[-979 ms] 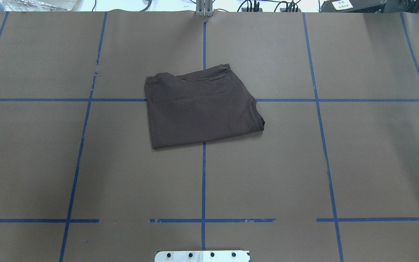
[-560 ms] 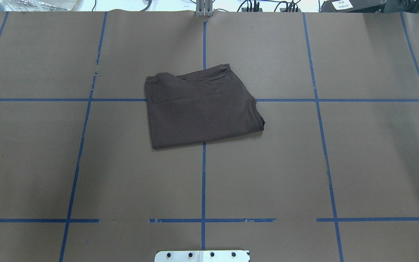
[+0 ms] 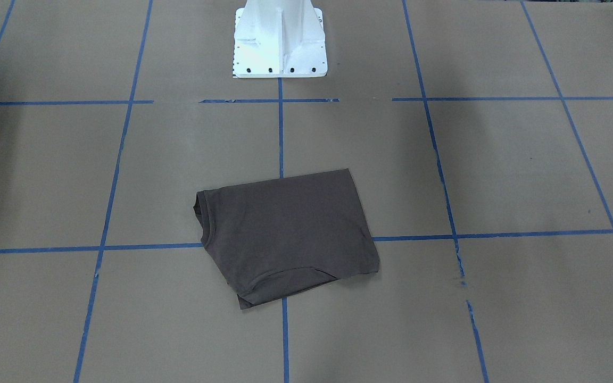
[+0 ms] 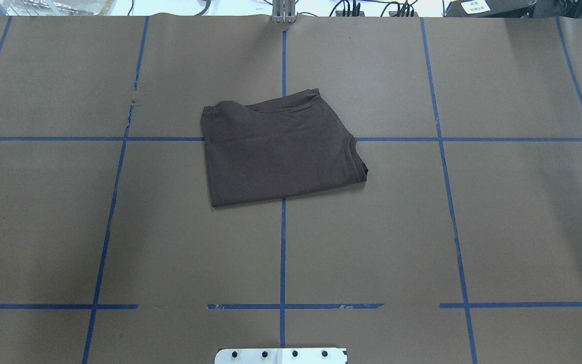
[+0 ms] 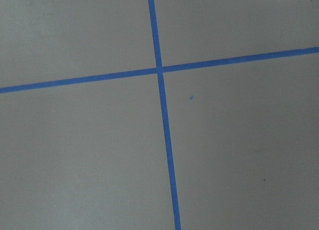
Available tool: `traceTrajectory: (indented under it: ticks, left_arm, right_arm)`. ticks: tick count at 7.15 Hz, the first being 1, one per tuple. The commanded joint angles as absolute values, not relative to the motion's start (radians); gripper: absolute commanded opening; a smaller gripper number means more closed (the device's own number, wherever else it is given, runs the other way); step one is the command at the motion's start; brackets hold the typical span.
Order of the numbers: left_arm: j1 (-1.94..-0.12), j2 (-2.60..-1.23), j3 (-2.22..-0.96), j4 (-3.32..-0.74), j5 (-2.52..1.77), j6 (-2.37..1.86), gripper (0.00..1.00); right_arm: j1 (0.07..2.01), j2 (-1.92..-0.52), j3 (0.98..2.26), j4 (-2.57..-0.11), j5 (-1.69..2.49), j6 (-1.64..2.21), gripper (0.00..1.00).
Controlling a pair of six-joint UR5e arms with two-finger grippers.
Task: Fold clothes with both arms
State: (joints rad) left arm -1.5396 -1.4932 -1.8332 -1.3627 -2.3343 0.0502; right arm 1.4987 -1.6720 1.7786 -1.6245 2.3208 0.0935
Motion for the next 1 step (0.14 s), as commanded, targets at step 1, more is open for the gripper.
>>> traceTrajectory:
  ticks: [1]
  left_arm:
    - [-1.567,-1.491,-1.784,-1.365,-2.353,0.051,1.00]
  right_arm:
    - [1.494,-1.669,1.778,-1.620,2.321,0.094,1.00]
